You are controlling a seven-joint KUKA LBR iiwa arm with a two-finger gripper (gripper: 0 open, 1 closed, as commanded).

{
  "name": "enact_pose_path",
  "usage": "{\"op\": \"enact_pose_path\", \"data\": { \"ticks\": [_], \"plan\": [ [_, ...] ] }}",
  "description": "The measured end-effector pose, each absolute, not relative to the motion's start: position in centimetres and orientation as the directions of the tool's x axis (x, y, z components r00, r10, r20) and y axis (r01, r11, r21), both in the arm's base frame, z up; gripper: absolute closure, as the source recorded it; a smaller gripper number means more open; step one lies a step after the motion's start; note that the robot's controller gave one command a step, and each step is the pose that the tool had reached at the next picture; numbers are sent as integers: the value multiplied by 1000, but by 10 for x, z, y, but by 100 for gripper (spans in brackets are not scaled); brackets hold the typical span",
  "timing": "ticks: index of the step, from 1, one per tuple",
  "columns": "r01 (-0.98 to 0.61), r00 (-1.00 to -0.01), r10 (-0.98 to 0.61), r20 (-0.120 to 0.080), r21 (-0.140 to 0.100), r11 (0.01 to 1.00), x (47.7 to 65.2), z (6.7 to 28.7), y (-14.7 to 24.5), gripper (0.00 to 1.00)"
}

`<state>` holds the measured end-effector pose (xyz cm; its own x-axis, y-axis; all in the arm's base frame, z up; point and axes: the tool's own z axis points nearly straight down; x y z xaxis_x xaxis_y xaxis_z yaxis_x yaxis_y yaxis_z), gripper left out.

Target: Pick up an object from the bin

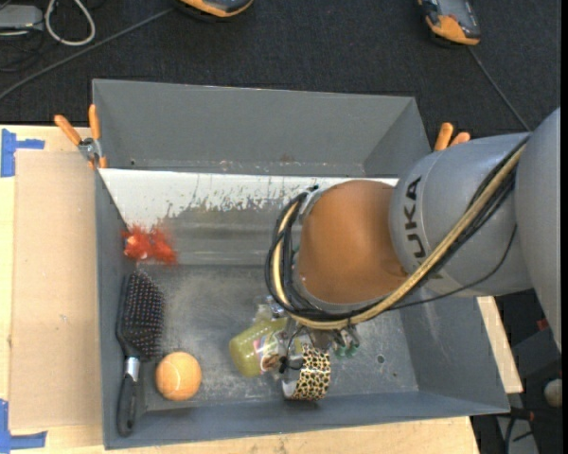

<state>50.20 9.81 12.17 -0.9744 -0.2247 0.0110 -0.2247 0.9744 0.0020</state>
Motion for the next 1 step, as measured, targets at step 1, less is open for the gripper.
{"op": "enact_pose_path", "data": {
  "ticks": [1],
  "plan": [
    [-224, -975, -224, 13, 2, 975, 501, 213, 94, 100]
  ]
}}
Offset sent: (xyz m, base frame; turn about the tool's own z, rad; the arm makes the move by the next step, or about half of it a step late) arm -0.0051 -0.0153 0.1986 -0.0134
